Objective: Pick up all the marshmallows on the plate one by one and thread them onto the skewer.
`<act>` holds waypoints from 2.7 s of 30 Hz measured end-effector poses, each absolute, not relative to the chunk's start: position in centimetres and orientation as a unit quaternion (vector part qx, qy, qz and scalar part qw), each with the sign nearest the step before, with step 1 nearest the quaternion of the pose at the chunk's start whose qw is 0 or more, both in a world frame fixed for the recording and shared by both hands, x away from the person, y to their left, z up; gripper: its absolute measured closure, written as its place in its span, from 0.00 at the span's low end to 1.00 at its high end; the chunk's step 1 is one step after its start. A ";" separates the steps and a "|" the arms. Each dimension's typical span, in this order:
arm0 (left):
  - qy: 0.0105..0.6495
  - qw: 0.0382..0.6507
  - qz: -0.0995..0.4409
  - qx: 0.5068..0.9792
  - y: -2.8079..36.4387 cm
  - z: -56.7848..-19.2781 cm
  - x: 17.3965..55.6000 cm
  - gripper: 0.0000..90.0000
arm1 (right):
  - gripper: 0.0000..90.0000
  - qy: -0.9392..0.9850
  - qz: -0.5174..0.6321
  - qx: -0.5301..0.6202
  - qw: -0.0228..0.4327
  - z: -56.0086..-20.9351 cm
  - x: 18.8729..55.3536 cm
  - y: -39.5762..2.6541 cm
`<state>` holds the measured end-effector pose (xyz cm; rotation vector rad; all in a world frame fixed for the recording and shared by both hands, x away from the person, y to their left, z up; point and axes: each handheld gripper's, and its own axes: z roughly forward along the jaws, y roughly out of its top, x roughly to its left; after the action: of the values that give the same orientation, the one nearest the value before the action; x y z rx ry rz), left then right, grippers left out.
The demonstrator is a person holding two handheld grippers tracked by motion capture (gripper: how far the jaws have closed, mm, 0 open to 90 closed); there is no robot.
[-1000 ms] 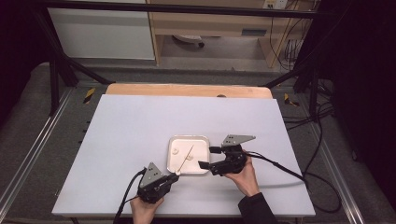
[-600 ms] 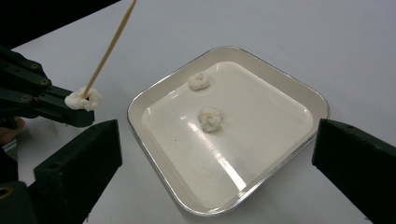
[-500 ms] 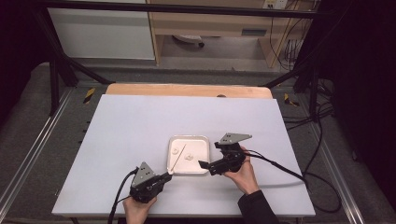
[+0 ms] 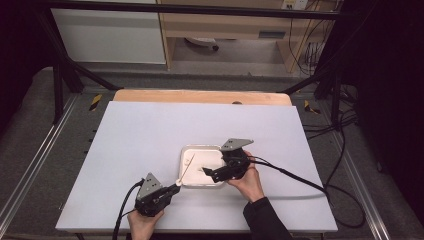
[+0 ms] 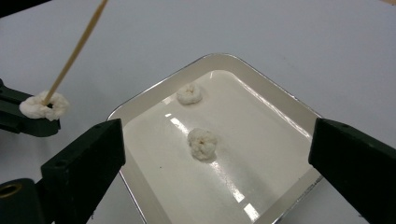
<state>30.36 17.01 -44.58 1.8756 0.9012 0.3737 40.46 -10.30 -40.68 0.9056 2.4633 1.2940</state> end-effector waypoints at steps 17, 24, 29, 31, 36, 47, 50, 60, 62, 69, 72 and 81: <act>0.372 0.486 0.152 0.776 17.1 -44.9 30.4 0.98 | 0.38 0.859 0.412 0.288 0.095 -43.8 42.5 -8.3; 0.372 0.485 0.151 0.777 17.1 -44.9 30.4 0.98 | 0.52 0.863 0.415 0.272 0.090 -44.5 42.7 -8.0; 0.372 0.484 0.151 0.778 17.0 -44.9 30.4 0.98 | 0.60 0.867 0.414 0.263 0.084 -44.9 42.7 -7.8; 0.372 0.485 0.151 0.777 17.0 -44.9 30.4 0.98 | 0.64 0.869 0.414 0.259 0.083 -45.0 42.7 -7.7; 0.372 0.484 0.151 0.778 17.0 -44.9 30.4 0.98 | 0.69 0.873 0.412 0.249 0.083 -45.3 42.7 -7.6; 0.369 0.483 0.151 0.779 16.9 -44.9 30.4 0.98 | 0.80 0.875 0.411 0.243 0.083 -45.4 42.6 -7.6; 0.369 0.483 0.151 0.779 16.9 -44.9 30.4 0.98 | 0.81 0.873 0.411 0.251 0.079 -45.3 42.7 -7.6; 0.368 0.484 0.151 0.779 16.9 -44.9 30.4 0.98 | 0.83 0.868 0.415 0.262 0.077 -44.8 42.6 -7.9; 0.369 0.486 0.152 0.778 16.9 -44.8 30.3 0.98 | 0.83 0.866 0.418 0.264 0.074 -44.4 42.5 -8.0; 0.366 0.485 0.153 0.779 16.8 -44.7 30.3 0.98 | 0.83 0.860 0.430 0.268 0.060 -43.0 42.2 -8.6; 0.365 0.486 0.153 0.779 16.7 -44.7 30.2 0.98 | 0.83 0.857 0.436 0.268 0.057 -42.5 42.0 -8.8; 0.358 0.488 0.152 0.781 16.4 -44.7 30.1 0.98 | 0.83 0.844 0.461 0.272 0.036 -40.7 41.5 -9.8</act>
<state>30.14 16.38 -44.70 1.8998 0.8707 0.3706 41.47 -9.81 -40.74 0.8361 2.5922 1.4143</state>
